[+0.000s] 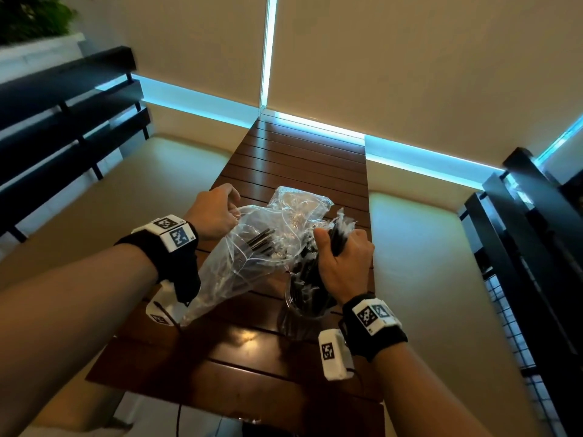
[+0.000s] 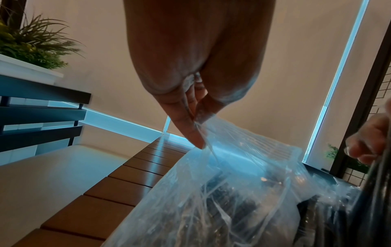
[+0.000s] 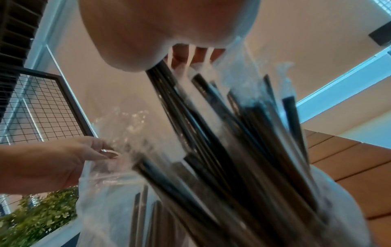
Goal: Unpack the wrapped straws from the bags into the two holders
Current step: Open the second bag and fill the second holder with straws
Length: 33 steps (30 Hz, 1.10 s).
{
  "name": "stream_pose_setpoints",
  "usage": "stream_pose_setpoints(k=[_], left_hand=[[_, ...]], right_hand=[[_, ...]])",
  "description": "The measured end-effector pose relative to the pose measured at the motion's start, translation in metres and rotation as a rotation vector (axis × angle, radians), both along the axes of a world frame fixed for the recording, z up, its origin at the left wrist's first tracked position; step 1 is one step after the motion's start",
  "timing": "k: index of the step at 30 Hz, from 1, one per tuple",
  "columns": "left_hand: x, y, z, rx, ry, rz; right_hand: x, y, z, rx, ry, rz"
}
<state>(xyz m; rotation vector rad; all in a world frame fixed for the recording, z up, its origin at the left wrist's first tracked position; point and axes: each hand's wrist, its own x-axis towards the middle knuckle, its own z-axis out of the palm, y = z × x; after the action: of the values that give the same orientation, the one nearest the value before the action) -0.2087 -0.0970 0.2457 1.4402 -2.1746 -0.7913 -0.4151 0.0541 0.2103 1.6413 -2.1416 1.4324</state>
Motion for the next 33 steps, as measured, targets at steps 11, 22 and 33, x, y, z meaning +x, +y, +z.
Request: stream_pose_setpoints(k=[11,22,33], left_hand=[[-0.004,0.001,-0.001,0.017,-0.001,-0.02],[-0.008,-0.001,0.0,0.031,-0.017,-0.05],[-0.002,-0.005,-0.007,-0.009,-0.023,-0.028]], right_hand=[[-0.009,0.015,-0.002,0.163,0.07,0.015],[0.009,0.003,0.005,0.667,0.496,0.305],[0.02,0.025,-0.028,0.573,0.462,0.205]])
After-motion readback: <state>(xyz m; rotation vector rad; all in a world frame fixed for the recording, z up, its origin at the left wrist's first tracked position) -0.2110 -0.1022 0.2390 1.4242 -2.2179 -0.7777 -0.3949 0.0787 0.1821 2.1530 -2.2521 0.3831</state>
